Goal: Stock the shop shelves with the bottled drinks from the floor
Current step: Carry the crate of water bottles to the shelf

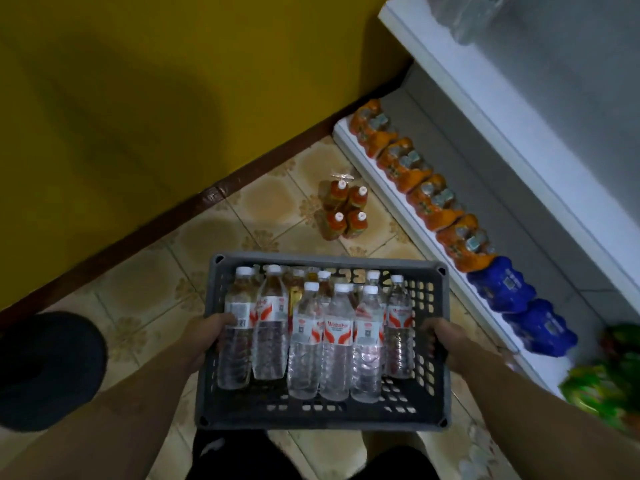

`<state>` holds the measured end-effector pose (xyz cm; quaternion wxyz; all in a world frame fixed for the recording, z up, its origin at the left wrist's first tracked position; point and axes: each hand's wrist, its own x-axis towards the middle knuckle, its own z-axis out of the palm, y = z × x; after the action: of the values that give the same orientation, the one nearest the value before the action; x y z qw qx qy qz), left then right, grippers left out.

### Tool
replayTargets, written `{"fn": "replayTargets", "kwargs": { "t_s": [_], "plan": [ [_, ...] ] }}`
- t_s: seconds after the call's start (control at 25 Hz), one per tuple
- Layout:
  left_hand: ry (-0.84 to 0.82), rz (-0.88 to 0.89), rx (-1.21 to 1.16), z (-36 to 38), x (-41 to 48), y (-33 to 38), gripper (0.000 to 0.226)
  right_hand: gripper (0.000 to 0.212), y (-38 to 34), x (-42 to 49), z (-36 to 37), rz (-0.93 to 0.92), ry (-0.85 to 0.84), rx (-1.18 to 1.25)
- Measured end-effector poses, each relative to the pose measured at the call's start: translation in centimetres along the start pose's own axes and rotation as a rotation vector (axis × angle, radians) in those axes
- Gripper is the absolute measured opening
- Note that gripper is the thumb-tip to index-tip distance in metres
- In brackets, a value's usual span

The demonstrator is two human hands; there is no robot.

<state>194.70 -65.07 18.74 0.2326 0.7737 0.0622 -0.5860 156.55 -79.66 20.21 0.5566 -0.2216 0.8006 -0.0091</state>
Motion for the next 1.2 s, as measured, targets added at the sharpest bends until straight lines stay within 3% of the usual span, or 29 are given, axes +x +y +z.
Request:
{"fn": "replayTargets", "kwargs": {
  "t_s": [0.28,0.48,0.76,1.2],
  "plan": [
    [0.133,0.044,0.024,1.3,13.6,3.3,0.028,0.035,-0.8,15.7,7.6,0.032,-0.129,0.1],
    [0.136,0.035,0.068,7.0,19.8,3.6,0.032,0.036,-0.9,25.2,7.0,0.034,-0.177,0.11],
    [0.078,0.012,0.156,19.9,22.9,2.9,0.041,0.033,1.1,32.5,-2.8,0.084,-0.055,0.168],
    [-0.123,0.078,0.376,42.6,24.7,4.5,0.035,0.035,8.9,40.1,-19.5,0.201,0.06,0.417]
  ]
}}
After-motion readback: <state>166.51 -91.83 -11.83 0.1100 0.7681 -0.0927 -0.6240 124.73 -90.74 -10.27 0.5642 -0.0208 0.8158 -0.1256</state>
